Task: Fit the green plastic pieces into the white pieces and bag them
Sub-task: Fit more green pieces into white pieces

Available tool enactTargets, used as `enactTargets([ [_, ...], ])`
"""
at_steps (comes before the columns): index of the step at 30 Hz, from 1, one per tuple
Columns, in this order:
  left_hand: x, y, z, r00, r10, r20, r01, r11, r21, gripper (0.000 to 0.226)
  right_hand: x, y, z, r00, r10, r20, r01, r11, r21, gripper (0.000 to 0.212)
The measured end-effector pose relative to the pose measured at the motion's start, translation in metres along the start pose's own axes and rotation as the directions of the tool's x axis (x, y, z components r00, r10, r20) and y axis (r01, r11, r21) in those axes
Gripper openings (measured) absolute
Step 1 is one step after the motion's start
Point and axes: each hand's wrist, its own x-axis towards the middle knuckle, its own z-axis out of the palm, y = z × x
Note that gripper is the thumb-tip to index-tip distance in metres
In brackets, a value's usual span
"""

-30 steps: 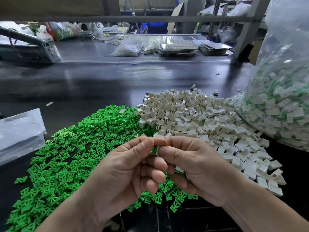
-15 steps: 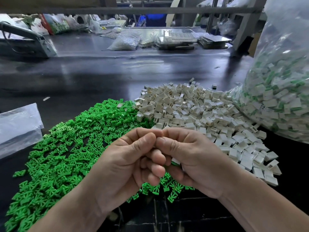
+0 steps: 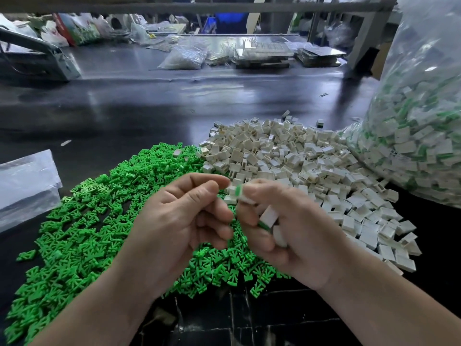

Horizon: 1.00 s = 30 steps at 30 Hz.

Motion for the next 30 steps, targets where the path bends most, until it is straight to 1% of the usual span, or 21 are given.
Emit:
enactTargets([
  [1, 0.002, -0.001, -0.006, 0.994, 0.074, -0.078, -0.061, 0.985, 0.160, 0.013, 0.001, -0.003, -0.003, 0.999, -0.023, 0.046, 0.017, 0.992, 0.125, 0.016],
  [2, 0.004, -0.002, -0.012, 0.972, 0.183, -0.145, -0.114, 0.915, 0.387, 0.013, 0.001, -0.006, -0.006, 0.995, -0.055, 0.087, 0.030, 0.966, 0.258, 0.013],
  [3, 0.005, -0.005, -0.018, 0.938, 0.314, -0.146, -0.151, 0.750, 0.644, 0.017, 0.003, -0.007, -0.009, 0.990, -0.083, 0.111, 0.037, 0.929, 0.368, 0.014],
  [4, 0.006, -0.007, -0.022, 0.912, 0.405, -0.067, -0.167, 0.515, 0.841, 0.027, 0.003, -0.008, -0.010, 0.989, -0.099, 0.113, 0.039, 0.898, 0.439, 0.017],
  [5, 0.007, -0.009, -0.022, 0.910, 0.411, 0.043, -0.178, 0.296, 0.938, 0.040, 0.005, -0.007, -0.011, 0.990, -0.096, 0.101, 0.037, 0.882, 0.470, 0.017],
  [6, 0.009, -0.012, -0.020, 0.929, 0.346, 0.130, -0.190, 0.145, 0.971, 0.049, 0.005, -0.005, -0.010, 0.994, -0.078, 0.081, 0.031, 0.882, 0.471, 0.015],
  [7, 0.010, -0.016, -0.018, 0.951, 0.256, 0.176, -0.196, 0.055, 0.979, 0.054, 0.006, -0.003, -0.010, 0.997, -0.051, 0.058, 0.019, 0.888, 0.459, 0.012],
  [9, 0.012, -0.024, -0.016, 0.964, 0.135, 0.230, -0.221, -0.082, 0.972, 0.051, 0.007, -0.001, -0.010, 1.000, -0.007, 0.025, -0.005, 0.900, 0.437, 0.008],
  [10, 0.013, -0.025, -0.016, 0.959, 0.112, 0.260, -0.244, -0.138, 0.960, 0.047, 0.008, -0.001, -0.010, 1.000, 0.001, 0.016, -0.007, 0.901, 0.434, 0.007],
  [11, 0.013, -0.024, -0.016, 0.954, 0.107, 0.280, -0.261, -0.166, 0.951, 0.044, 0.008, -0.001, -0.010, 1.000, 0.005, 0.006, -0.007, 0.901, 0.433, 0.007],
  [13, 0.012, -0.018, -0.014, 0.945, 0.134, 0.297, -0.277, -0.150, 0.949, 0.036, 0.008, -0.002, -0.010, 1.000, 0.016, -0.023, -0.005, 0.907, 0.422, 0.011],
  [16, 0.012, -0.016, -0.013, 0.917, 0.234, 0.322, -0.301, -0.123, 0.946, 0.022, 0.008, -0.001, -0.011, 0.998, 0.049, -0.049, -0.028, 0.933, 0.358, 0.013],
  [18, 0.011, -0.016, -0.011, 0.923, 0.248, 0.294, -0.279, -0.094, 0.956, 0.016, 0.008, 0.000, -0.011, 0.997, 0.063, -0.050, -0.046, 0.956, 0.288, 0.011],
  [20, 0.011, -0.016, -0.010, 0.929, 0.257, 0.265, -0.265, -0.035, 0.964, 0.007, 0.008, 0.001, -0.010, 0.995, 0.075, -0.063, -0.058, 0.968, 0.243, 0.008],
  [22, 0.010, -0.016, -0.009, 0.933, 0.269, 0.239, -0.251, 0.012, 0.968, 0.010, 0.008, 0.002, -0.010, 0.993, 0.081, -0.080, -0.062, 0.974, 0.218, 0.006],
  [26, 0.008, -0.017, -0.007, 0.924, 0.304, 0.231, -0.245, 0.010, 0.969, 0.012, 0.007, 0.003, -0.010, 0.991, 0.070, -0.116, -0.051, 0.986, 0.158, 0.006],
  [28, 0.007, -0.015, -0.008, 0.916, 0.341, 0.212, -0.251, 0.072, 0.965, 0.013, 0.006, 0.004, -0.009, 0.988, 0.057, -0.147, -0.045, 0.996, 0.081, 0.004],
  [30, 0.006, -0.011, -0.008, 0.910, 0.361, 0.205, -0.277, 0.159, 0.948, 0.023, 0.005, 0.005, -0.008, 0.983, 0.037, -0.180, -0.038, 0.999, -0.006, 0.005],
])
